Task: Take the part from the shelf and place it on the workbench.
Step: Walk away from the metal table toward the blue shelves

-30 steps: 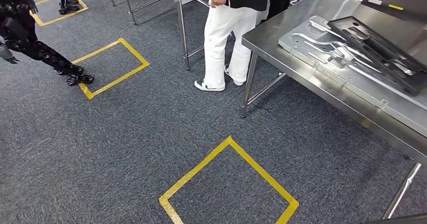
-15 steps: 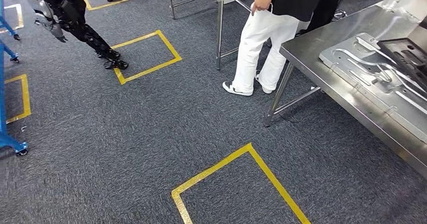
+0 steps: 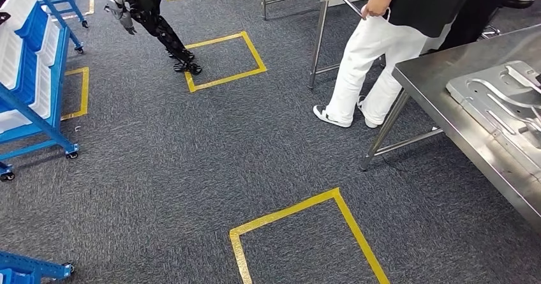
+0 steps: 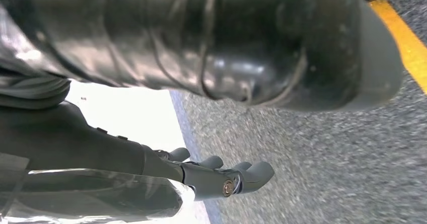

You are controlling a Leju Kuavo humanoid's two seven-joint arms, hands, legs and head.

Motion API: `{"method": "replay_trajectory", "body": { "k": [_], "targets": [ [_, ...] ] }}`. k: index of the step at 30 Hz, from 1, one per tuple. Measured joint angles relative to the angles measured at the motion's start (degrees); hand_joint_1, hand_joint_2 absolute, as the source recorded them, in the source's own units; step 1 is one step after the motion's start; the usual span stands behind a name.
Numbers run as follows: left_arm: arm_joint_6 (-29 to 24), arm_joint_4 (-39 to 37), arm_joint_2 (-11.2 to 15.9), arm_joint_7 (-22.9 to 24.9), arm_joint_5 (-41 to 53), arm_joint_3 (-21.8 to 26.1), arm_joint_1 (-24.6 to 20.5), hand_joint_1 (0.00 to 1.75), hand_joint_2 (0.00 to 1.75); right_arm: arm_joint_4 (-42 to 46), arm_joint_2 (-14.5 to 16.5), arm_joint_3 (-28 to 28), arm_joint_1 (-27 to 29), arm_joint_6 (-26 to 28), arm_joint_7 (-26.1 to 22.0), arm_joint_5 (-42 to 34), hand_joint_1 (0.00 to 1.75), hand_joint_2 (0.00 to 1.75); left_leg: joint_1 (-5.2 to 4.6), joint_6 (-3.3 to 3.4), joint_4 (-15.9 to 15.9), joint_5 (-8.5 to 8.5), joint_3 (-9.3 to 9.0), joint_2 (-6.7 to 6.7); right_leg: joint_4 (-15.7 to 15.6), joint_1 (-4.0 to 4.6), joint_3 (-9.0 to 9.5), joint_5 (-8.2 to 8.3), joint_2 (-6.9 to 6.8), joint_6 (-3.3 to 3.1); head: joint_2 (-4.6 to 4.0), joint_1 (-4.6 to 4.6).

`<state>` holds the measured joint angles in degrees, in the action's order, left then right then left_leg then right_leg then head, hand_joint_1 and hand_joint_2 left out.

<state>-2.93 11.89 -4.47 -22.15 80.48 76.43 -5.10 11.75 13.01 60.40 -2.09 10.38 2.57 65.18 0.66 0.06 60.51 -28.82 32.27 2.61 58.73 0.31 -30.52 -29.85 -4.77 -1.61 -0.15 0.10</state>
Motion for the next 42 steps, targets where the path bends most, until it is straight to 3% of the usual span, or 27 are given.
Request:
{"method": "replay_trajectory", "body": {
  "k": [1,3,5,6,8,10,11,12,14,15,17,19,21,23,24,25,26,27,28,30,32,34,36,38,40,41,42],
  "targets": [
    [-0.01,0.0,0.07,-0.1,-0.03,0.0,-0.06,0.0,0.0,-0.02,-0.01,0.01,-0.06,0.0,0.0,0.05,0.0,0.0,-0.3,0.32,-1.84,0.35,-0.92,0.6,0.02,0.1,0.08,-0.09,-0.49,0.2,0.0,0.01],
    [-0.02,0.0,0.19,-0.26,-0.08,0.0,0.03,0.0,0.0,-0.03,-0.04,0.03,-0.32,0.0,0.02,0.18,0.0,0.0,-0.53,0.69,-2.58,0.5,-0.94,0.0,-0.13,0.11,0.3,-0.11,-1.37,0.66,0.0,0.02],
    [-0.01,0.0,0.27,-0.29,-0.09,0.0,0.16,0.0,0.0,-0.03,-0.13,0.05,-0.55,0.0,0.05,0.27,0.0,0.0,-0.25,1.28,-3.26,1.03,-1.14,-0.97,0.5,-0.1,0.31,-0.84,-0.31,1.25,0.0,0.02],
    [-0.01,0.0,0.28,-0.31,-0.09,0.0,0.12,0.0,0.0,-0.03,-0.19,0.07,-0.54,-0.01,0.07,0.29,0.0,0.0,-0.07,1.6,-3.6,1.32,-1.27,-1.44,2.05,-0.22,-0.31,-2.01,1.08,1.54,0.0,0.03],
    [-0.01,0.0,0.28,-0.33,-0.09,0.0,-0.07,0.0,0.0,-0.04,-0.32,0.1,-0.43,-0.02,0.08,0.31,0.0,0.0,0.04,1.99,-3.79,1.62,-1.21,-2.47,8.65,-0.51,-3.39,-5.81,3.88,1.93,0.0,0.05],
    [0.0,0.0,0.28,-0.33,-0.09,0.0,-0.14,0.0,0.0,-0.06,-0.39,0.12,-0.36,-0.03,0.09,0.31,0.0,0.0,0.0,2.04,-3.72,1.66,-1.06,-3.66,15.18,-0.67,-6.6,-8.14,4.53,2.13,0.0,0.04],
    [0.01,0.0,0.28,-0.31,-0.09,0.0,-0.12,0.0,0.0,-0.07,-0.43,0.13,-0.34,-0.08,0.1,0.31,0.0,0.0,-0.01,2.03,-3.64,1.65,-1.06,-4.37,15.66,-0.75,-6.94,-7.5,4.6,2.19,0.0,0.04],
    [0.01,0.0,0.28,-0.27,-0.09,0.0,-0.1,0.0,0.0,-0.08,-0.46,0.14,-0.32,-0.13,0.11,0.31,0.0,0.0,0.0,1.98,-3.53,1.62,-1.11,-5.12,14.0,-0.87,-6.27,-5.8,4.74,2.21,0.0,0.04],
    [0.01,0.0,0.28,-0.2,-0.09,0.0,-0.11,0.0,0.0,-0.08,-0.61,0.18,-0.25,-0.25,0.12,0.33,0.0,0.0,0.03,1.67,-3.19,1.44,-1.13,-6.67,6.42,-1.24,-2.84,-1.52,6.45,2.13,0.0,0.05],
    [0.01,0.0,0.28,-0.16,-0.08,0.0,-0.17,0.0,0.0,-0.09,-0.67,0.2,-0.22,-0.29,0.11,0.36,0.0,0.0,0.02,1.38,-2.91,1.35,-0.99,-7.35,3.28,-1.34,-1.48,-0.29,7.67,2.04,0.0,0.04],
    [0.02,0.0,0.29,-0.1,-0.08,0.0,-0.22,0.0,0.0,-0.1,-0.79,0.22,-0.28,-0.42,0.08,0.4,0.0,0.0,0.09,0.58,-2.68,1.36,-0.54,-8.45,0.87,-1.23,-0.52,0.0,9.1,1.78,0.0,0.03],
    [0.04,0.0,0.3,0.04,-0.05,0.0,-0.09,0.0,0.0,-0.1,-0.86,0.25,-0.51,-0.68,0.08,0.44,0.0,0.0,0.32,-0.27,-2.78,1.52,-0.21,-9.45,0.5,-1.07,-0.44,0.24,8.01,1.19,0.0,0.03],
    [0.05,0.0,0.29,0.18,0.01,0.0,0.03,0.0,0.0,-0.1,-0.9,0.34,-0.58,-0.94,0.11,0.46,0.0,0.0,0.37,-0.8,-1.2,0.44,0.68,-7.94,-0.22,-1.16,-0.08,0.56,6.63,0.31,0.0,0.01],
    [0.05,0.0,0.32,0.22,0.02,0.0,-0.14,0.0,0.0,-0.1,-0.9,0.46,-0.44,-1.02,0.12,0.48,0.0,0.0,0.28,-1.1,4.85,-2.9,3.58,-4.72,-0.61,-0.99,0.12,0.63,5.01,-0.38,0.0,-0.03],
    [0.05,0.0,0.34,0.24,0.03,0.0,-0.24,0.0,0.0,-0.1,-0.91,0.51,-0.37,-1.01,0.12,0.48,0.0,0.0,0.29,-1.25,8.76,-4.69,5.47,-3.73,-0.58,-0.82,0.12,0.55,4.17,-0.61,0.0,-0.05],
    [0.06,0.0,0.36,0.25,0.04,0.0,-0.26,0.0,0.0,-0.1,-0.92,0.56,-0.34,-1.01,0.12,0.48,0.0,0.0,0.32,-1.38,11.93,-5.81,7.0,-3.26,-0.52,-0.66,0.11,0.45,3.35,-0.72,0.0,-0.05],
    [0.08,0.0,0.37,0.28,0.05,0.0,-0.19,0.0,0.0,-0.1,-0.93,0.6,-0.34,-1.02,0.12,0.5,0.0,0.0,0.35,-1.42,13.31,-5.85,7.63,-3.05,-0.45,-0.53,0.13,0.33,2.61,-0.79,0.0,-0.05],
    [0.09,0.0,0.37,0.31,0.07,0.0,-0.1,0.0,0.0,-0.1,-0.94,0.63,-0.37,-1.06,0.13,0.54,0.0,0.0,0.36,-1.37,12.47,-4.81,7.13,-2.87,-0.37,-0.43,0.19,0.2,1.91,-0.8,0.0,-0.05],
    [0.11,0.0,0.4,0.33,0.08,0.0,-0.02,0.0,0.0,-0.1,-0.94,0.65,-0.4,-1.13,0.15,0.59,0.0,0.0,0.34,-1.22,9.52,-2.98,5.54,-2.54,-0.28,-0.35,0.32,0.03,1.24,-0.75,0.0,-0.05],
    [0.13,0.0,0.48,0.36,0.1,-0.02,-0.06,0.0,0.0,-0.11,-0.92,0.67,-0.45,-1.28,0.21,0.72,0.0,0.0,-0.05,-0.62,1.47,0.13,1.29,-0.18,-0.16,-0.14,0.69,-0.38,-0.01,-0.46,0.0,-0.04],
    [0.09,0.0,0.57,0.42,0.11,-0.05,-0.17,0.0,0.0,-0.12,-0.9,0.67,-0.51,-1.42,0.25,0.79,0.0,0.0,-0.6,0.03,-2.45,0.93,-0.61,1.34,-0.17,0.02,0.98,-0.62,-1.01,0.01,0.0,-0.03],
    [0.03,0.0,0.68,0.6,0.11,-0.07,-0.05,0.0,0.0,-0.12,-0.86,0.67,-0.7,-1.61,0.25,0.82,0.0,0.0,-0.79,0.58,-2.83,1.11,-0.52,0.32,-0.41,0.06,1.29,-0.66,-1.91,0.54,0.0,-0.03],
    [0.0,0.0,0.76,0.78,0.1,-0.07,0.1,0.0,0.0,-0.12,-0.81,0.67,-0.82,-1.88,0.27,0.87,0.0,0.0,-0.49,1.2,-3.61,1.61,-0.89,-0.87,0.62,-0.13,1.17,-1.68,-0.34,1.16,0.0,-0.02],
    [-0.01,0.0,0.78,0.86,0.09,-0.07,0.01,0.0,0.0,-0.14,-0.8,0.67,-0.66,-2.07,0.28,0.9,0.0,0.0,-0.18,1.7,-4.11,2.09,-1.1,-2.09,5.91,-0.47,-1.19,-4.96,2.98,1.59,0.0,0.0],
    [-0.02,0.0,0.78,0.88,0.09,-0.08,-0.11,0.0,0.0,-0.2,-0.79,0.67,-0.49,-2.16,0.27,0.93,0.0,0.0,-0.18,1.91,-3.98,2.19,-0.86,-3.43,13.48,-0.66,-5.08,-8.18,4.41,1.73,0.0,0.02],
    [-0.02,0.0,0.78,0.88,0.08,-0.09,-0.1,0.0,0.0,-0.24,-0.79,0.67,-0.47,-2.2,0.27,0.95,0.0,0.0,-0.2,1.92,-3.88,2.18,-0.83,-4.2,15.59,-0.72,-6.32,-8.35,4.55,1.79,0.0,0.02],
    [-0.02,0.0,0.78,0.88,0.08,-0.09,-0.06,0.0,0.0,-0.28,-0.79,0.67,-0.45,-2.22,0.27,0.96,0.0,0.0,-0.2,1.89,-3.78,2.15,-0.84,-5.0,15.43,-0.81,-6.53,-7.26,4.64,1.82,0.0,0.03]
  ]
}}
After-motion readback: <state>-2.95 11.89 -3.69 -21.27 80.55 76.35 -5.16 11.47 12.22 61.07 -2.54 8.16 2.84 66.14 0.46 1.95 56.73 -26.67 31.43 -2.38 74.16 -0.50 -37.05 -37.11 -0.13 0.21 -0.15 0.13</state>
